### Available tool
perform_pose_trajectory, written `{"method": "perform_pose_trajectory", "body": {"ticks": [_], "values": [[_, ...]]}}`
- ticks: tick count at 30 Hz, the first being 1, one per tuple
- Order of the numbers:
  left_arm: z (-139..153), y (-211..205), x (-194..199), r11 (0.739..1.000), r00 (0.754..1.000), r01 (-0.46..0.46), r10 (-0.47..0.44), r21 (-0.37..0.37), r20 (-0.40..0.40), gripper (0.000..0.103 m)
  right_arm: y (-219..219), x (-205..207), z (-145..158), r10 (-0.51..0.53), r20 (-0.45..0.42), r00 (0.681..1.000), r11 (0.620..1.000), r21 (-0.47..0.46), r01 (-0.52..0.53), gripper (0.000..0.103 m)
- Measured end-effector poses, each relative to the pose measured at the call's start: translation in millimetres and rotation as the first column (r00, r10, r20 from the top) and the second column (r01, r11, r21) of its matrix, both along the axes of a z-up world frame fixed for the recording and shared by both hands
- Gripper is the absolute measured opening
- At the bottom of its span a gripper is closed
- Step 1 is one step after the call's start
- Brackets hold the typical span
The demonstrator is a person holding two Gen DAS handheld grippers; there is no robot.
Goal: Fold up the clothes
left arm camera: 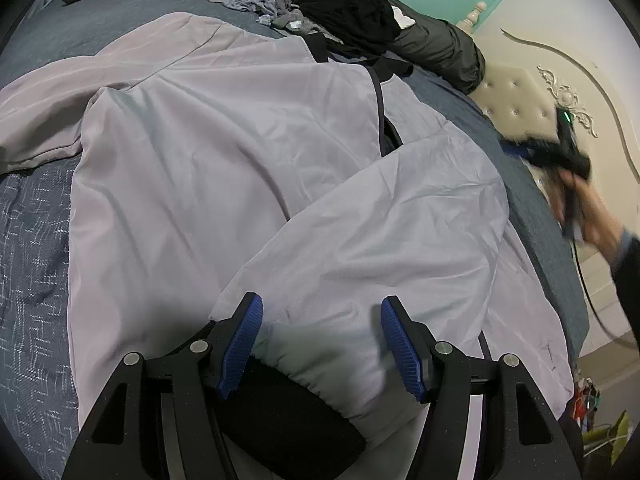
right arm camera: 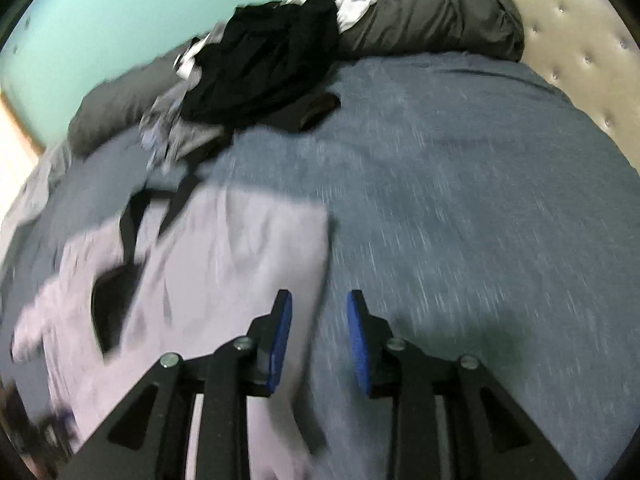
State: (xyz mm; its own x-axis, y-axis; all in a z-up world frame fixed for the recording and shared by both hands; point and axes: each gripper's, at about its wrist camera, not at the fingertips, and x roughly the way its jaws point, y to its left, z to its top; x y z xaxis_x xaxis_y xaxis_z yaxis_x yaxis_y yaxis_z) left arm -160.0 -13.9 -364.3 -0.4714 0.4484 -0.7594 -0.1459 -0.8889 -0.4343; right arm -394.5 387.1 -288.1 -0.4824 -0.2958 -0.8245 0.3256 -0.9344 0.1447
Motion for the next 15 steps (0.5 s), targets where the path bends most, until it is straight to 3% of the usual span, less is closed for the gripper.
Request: {"method": "perform_pose_trajectory", "body": {"ticks": [4,8,15], "values": [[1,-1,0,1.000,1.000,0.000,0.000,-0.001,0.002,0.066,17,48,-33,0.038,0.042,0.998,0.997,0.058,-0.041,0.029],[1,0,0,1.000,1.000,-0.003,0.003,-0.005,0.002,0.066,22,72,-52,0.042,0.062,0.997,0.997,0.055,-0.045,0.029],[1,0,1,1.000,1.000,-0.002,0.002,-0.008,0.002,0.066,-3,71,-56,0.078,0.038,0.996,0.995,0.052,-0.080,0.029]]}}
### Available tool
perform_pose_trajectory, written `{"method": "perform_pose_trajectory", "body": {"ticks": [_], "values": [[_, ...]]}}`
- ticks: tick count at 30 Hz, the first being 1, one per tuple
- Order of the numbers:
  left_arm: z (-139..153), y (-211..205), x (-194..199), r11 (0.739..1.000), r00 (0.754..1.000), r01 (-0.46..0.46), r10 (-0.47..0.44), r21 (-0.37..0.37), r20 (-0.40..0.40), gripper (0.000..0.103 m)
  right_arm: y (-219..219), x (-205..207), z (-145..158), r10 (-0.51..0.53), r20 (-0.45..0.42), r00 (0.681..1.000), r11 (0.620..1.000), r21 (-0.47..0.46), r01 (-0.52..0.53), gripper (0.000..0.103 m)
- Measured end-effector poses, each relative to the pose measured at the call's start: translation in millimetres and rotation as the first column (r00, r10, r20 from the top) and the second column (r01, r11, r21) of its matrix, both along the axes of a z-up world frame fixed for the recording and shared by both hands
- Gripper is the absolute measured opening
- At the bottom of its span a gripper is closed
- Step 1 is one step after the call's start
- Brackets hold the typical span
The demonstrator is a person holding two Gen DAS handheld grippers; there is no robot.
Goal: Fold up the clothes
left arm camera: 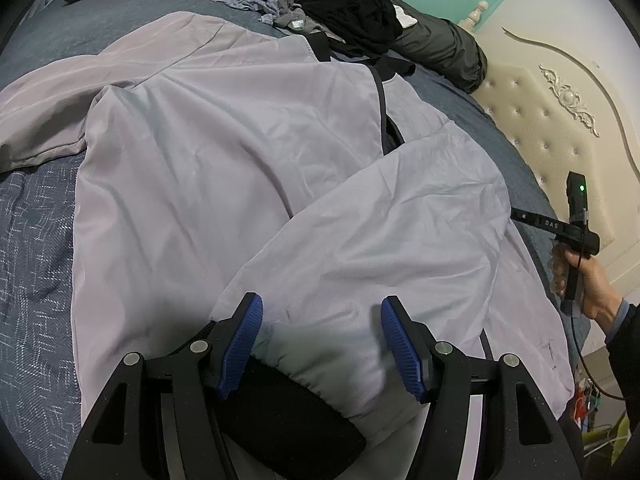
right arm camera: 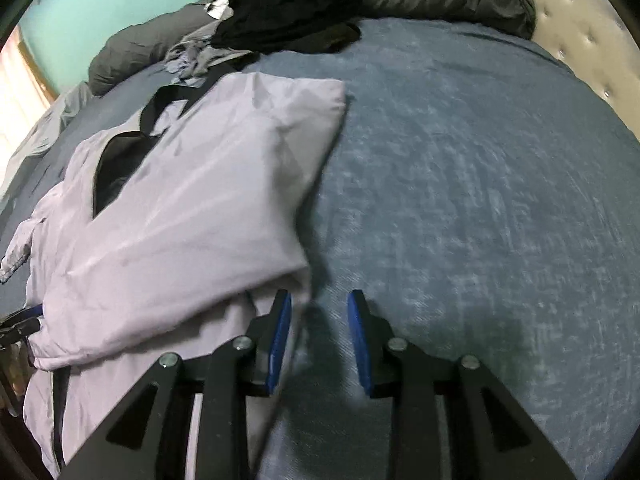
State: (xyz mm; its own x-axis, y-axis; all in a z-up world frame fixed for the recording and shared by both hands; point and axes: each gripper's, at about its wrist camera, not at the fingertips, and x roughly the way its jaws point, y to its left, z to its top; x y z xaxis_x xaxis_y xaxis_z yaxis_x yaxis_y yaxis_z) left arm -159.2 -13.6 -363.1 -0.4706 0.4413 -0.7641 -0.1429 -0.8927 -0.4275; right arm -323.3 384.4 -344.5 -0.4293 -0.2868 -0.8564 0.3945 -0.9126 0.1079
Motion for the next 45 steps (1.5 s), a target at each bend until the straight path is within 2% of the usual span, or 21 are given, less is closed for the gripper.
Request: {"method": "perform_pose_trajectory", "body": {"ticks": [6,7,8,11,14,15,18,23,28,34,38,41,43,45], "values": [[-1,-1,0,1.000,1.000,0.007,-0.007,0.003,0.000,0.066,-10,-11,-12,-0.019,0.015,1.000,0.998,0.064,0.018,0.029],[-1,-2,0,1.000,1.000,0.006,-0.006,0.005,0.001,0.066,-11,-11,-13,-0.025,0.011,1.000,0.997,0.073,0.024,0.026],[-1,-2,0,1.000,1.000,0.007,-0.007,0.005,0.001,0.066,-11,-10,-13,-0.029,0.004,1.000,0.997,0.075,0.028,0.014],[-1,-2,0,1.000,1.000,0.010,-0.010,0.003,0.001,0.066,-11,-2,-10,-0.037,-0.041,0.998,0.990,0.135,0.042,0.005],[-1,-1,1,1.000,1.000,0.009,-0.009,0.000,0.001,0.066,-12,8,-6,-0.036,-0.107,0.994,0.976,0.209,0.058,0.000],[-1,-1,1,1.000,1.000,0.008,-0.008,-0.002,0.003,0.066,-9,10,-5,-0.058,-0.140,0.988,0.964,0.251,0.092,0.000],[-1,-2,1,1.000,1.000,0.004,-0.004,-0.003,0.004,0.066,8,7,-6,-0.116,-0.138,0.984,0.954,0.261,0.149,0.000],[0,-1,3,1.000,1.000,0.010,-0.010,-0.012,0.004,0.066,15,5,7,-0.098,-0.091,0.991,0.986,0.124,0.109,0.000],[0,-6,4,1.000,1.000,0.003,-0.003,-0.015,0.013,0.065,-6,-3,32,-0.079,-0.105,0.991,0.996,0.025,0.082,0.000],[0,-14,8,1.000,1.000,0.001,-0.001,0.001,0.026,0.065,-45,-2,18,0.003,-0.024,1.000,0.999,0.052,-0.001,0.000],[1,-22,10,1.000,1.000,-0.009,0.009,0.021,0.030,0.065,-58,-2,-4,0.019,0.058,0.998,0.995,0.092,-0.025,0.000],[2,-26,10,0.999,0.999,-0.015,0.014,0.035,0.033,0.065,-55,0,-1,0.002,0.064,0.998,0.998,0.068,-0.006,0.000],[3,-28,12,0.999,0.999,-0.017,0.016,0.036,0.031,0.066,-47,-2,18,-0.030,0.018,0.999,0.999,0.017,0.029,0.000],[4,-29,13,0.999,0.999,-0.019,0.018,0.038,0.030,0.066,-45,-8,29,-0.051,-0.015,0.999,0.999,0.007,0.051,0.000]]}}
